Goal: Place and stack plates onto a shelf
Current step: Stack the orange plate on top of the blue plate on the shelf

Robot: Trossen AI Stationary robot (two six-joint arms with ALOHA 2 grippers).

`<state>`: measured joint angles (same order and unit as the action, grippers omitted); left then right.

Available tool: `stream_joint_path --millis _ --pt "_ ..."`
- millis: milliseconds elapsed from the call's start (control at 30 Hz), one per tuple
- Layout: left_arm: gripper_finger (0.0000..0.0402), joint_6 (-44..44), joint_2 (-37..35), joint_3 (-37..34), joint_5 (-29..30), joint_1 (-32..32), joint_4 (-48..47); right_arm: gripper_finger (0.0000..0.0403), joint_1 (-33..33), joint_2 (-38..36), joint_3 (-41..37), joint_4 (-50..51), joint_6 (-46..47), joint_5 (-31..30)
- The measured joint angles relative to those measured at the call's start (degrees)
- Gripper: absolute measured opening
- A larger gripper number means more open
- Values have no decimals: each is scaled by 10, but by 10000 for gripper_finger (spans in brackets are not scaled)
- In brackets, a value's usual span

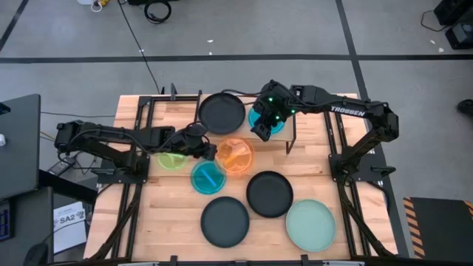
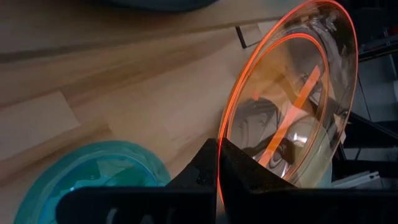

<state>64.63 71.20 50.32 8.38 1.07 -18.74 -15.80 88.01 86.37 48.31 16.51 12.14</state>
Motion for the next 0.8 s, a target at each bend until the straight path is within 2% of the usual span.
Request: stream_joint_path --millis 200,633,800 --pt "9 -8 0 0 0 19 1 170 18 0 0 -2 0 -2" --pt "9 -24 0 0 0 53 18 170 39 0 0 -19 -1 -68" --pt "9 -24 0 0 2 53 19 170 39 0 0 -24 -1 -72"
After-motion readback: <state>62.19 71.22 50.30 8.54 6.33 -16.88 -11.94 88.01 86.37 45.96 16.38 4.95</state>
